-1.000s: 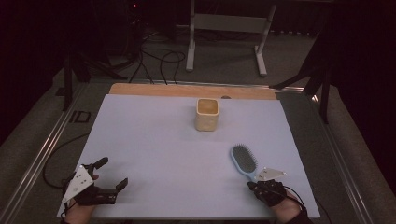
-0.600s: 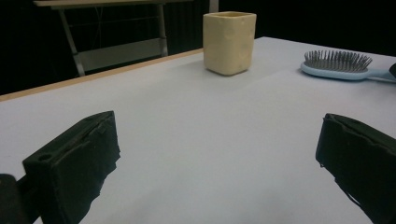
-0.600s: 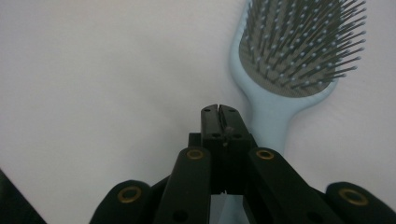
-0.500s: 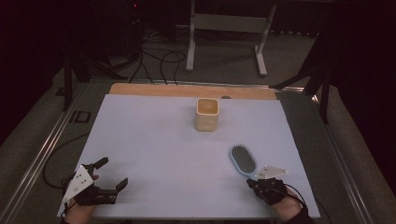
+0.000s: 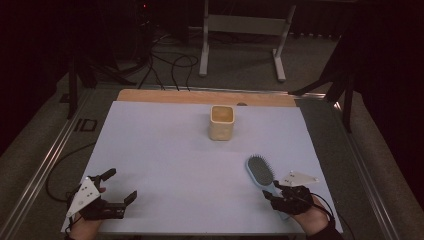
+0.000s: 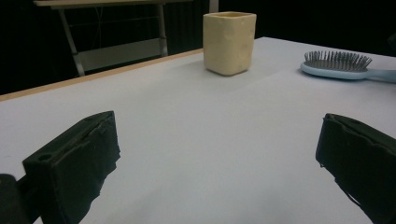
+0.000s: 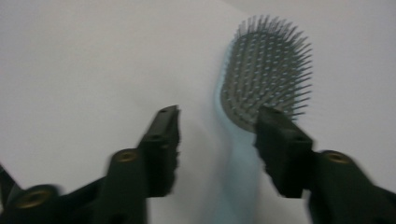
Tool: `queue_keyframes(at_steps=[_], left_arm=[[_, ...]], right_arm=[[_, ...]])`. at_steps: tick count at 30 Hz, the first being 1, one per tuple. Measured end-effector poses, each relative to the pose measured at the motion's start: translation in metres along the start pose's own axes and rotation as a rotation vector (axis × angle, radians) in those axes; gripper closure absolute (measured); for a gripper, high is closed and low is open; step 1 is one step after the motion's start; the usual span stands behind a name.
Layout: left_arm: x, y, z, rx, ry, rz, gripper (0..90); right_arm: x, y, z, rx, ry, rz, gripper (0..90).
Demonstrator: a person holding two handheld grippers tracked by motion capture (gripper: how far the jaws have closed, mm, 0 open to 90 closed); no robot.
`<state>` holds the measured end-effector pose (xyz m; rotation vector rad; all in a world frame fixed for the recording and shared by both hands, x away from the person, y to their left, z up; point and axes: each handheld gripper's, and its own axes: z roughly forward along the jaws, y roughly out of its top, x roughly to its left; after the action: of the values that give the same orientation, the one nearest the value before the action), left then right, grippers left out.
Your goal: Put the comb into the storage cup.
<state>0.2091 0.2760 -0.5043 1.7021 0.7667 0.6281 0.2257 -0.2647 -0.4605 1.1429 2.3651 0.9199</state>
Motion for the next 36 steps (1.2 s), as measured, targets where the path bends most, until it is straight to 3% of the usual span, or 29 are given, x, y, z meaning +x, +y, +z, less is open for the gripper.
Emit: queue_keyframes(at_steps=[3, 8, 15, 21, 25, 32, 36], left_arm=[[0.0, 0.0, 0.0, -0.002, 0.0, 0.002, 0.0], [0.0, 0.0, 0.0, 0.0, 0.0, 0.003, 0.0], [0.001, 0.0, 0.0, -0.003, -0.002, 0.0, 0.0], [0.0, 0.0, -0.001, -0.004, -0.001, -0.001, 0.0], [0.001, 0.0, -0.001, -0.004, 0.002, -0.003, 0.0], [0.001, 0.0, -0.002, -0.008, -0.001, -0.004, 0.0], [0.001, 0.0, -0.002, -0.008, 0.0, -0.005, 0.0]], right_arm=[[-0.001, 0.001, -0.001, 0.003, -0.018, 0.021, 25.9], [-0.003, 0.002, 0.001, 0.032, -0.032, 0.05, 10.3], [-0.006, 0.004, 0.0, 0.042, -0.05, 0.096, 8.9], [-0.008, 0.006, 0.001, 0.07, -0.076, 0.058, 9.0], [-0.009, 0.007, 0.002, 0.093, -0.118, 0.068, 8.9], [-0.009, 0.009, 0.013, 0.189, -0.105, 0.081, 8.4], [-0.012, 0.01, 0.017, 0.205, -0.071, 0.106, 8.4]])
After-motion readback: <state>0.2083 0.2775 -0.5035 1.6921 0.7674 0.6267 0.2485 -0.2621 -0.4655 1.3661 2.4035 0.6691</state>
